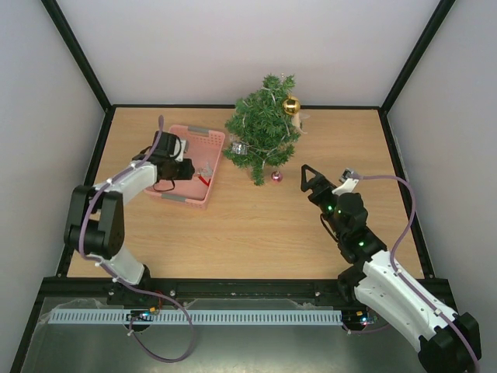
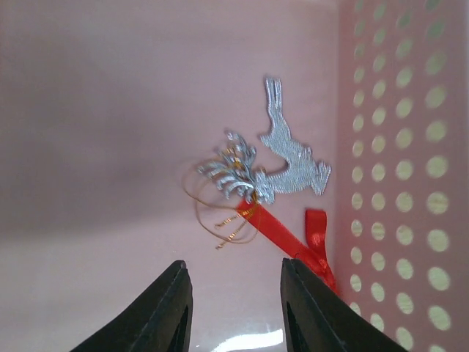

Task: Decorate the small christmas tree
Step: Pick up the decoration item from the storage box.

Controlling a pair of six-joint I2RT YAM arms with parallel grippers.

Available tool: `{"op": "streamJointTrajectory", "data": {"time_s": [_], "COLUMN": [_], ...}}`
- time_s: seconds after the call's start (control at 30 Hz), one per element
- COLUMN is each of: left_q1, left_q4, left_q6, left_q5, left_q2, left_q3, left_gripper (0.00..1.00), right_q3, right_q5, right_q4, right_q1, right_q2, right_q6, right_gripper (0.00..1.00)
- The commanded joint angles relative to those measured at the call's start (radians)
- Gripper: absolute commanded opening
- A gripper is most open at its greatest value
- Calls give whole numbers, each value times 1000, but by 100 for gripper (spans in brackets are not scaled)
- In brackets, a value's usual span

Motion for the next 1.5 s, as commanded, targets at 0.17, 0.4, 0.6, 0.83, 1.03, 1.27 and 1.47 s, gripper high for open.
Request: {"op": "streamJointTrajectory", "data": {"time_s": [0.17,0.4,0.6,0.83,1.03,1.27,1.47], "left_q1": [-11,-20,-47,-49,-46,-7,0], "left_q4": [-51,41,73,60,-13,-14,42], "left_q6": [20,-35,-60,-56,-27,-17,-40], "left_q5": [191,283,293,161,-29,-79,-79], "left_q2": [153,209,272,278,250,138,25], "left_q3": [30,-2,14,14,21,4,-24], "left_gripper": [37,43,41,11,2,2,2], "right_q3": [-2,-5,-14,-13,-11,-11,-15], "right_q5": [-4,-20,-12,-11,-8,-7,-8], "right_q4": [12,25,29,21,20,8,3], "right_q1": [-3,-2,-3,-2,-3,-2,-3], "right_q2": [0,13,13,7,-1,-3,-2], "right_q6": [-39,-49,-60,-66,-68,-70,-70], "right_gripper": [90,90,91,91,91,91,91]}}
